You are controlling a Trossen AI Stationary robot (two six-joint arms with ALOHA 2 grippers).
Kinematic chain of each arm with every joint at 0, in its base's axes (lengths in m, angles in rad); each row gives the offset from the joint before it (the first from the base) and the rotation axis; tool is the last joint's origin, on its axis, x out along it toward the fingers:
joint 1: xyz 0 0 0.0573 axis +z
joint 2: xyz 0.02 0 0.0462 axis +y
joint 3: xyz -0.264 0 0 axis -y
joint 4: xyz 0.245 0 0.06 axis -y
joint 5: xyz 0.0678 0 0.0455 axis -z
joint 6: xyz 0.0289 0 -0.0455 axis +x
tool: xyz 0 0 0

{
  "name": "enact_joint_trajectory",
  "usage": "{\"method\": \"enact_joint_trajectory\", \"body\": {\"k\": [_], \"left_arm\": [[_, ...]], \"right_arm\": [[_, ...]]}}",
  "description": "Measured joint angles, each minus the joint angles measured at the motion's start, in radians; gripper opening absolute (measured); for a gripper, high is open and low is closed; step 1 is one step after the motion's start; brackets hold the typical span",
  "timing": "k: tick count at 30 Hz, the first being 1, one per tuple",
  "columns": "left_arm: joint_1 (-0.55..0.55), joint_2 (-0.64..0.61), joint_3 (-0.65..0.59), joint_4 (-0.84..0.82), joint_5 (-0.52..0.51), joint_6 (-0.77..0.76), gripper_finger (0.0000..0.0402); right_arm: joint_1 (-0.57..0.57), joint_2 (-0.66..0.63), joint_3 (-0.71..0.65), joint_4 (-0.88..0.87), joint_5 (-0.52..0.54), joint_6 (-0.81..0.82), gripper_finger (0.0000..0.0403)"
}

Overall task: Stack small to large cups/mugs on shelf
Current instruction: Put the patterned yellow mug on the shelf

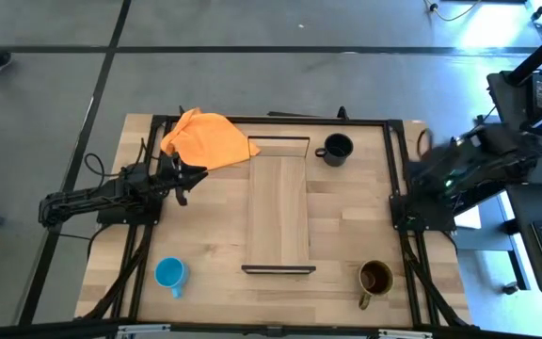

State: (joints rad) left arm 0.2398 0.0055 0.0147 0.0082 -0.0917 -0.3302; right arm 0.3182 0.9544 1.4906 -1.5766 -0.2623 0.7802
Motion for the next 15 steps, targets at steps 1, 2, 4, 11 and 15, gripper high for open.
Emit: {"method": "enact_joint_trajectory", "body": {"k": [1,2,4,11,15], "left_arm": [[0.0,0.0,0.0,0.0,0.0,0.0,0.0094],[0.0,0.0,0.0,0.0,0.0,0.0,0.0094],[0.0,0.0,0.0,0.0,0.0,0.0,0.0094],[0.0,0.0,0.0,0.0,0.0,0.0,0.0094],[0.0,0.0,0.0,0.0,0.0,0.0,0.0094]], "right_arm": [[0.026,0.0,-0.041,0.003,-0.009,0.014,0.0147],[0.051,0.002,-0.078,0.005,-0.016,0.025,0.0147],[0.1,0.008,-0.143,0.024,-0.017,0.031,0.0147],[0.224,0.056,-0.266,0.112,0.084,0.026,0.0147],[0.296,0.086,-0.318,0.146,0.069,0.048,0.0147]]}}
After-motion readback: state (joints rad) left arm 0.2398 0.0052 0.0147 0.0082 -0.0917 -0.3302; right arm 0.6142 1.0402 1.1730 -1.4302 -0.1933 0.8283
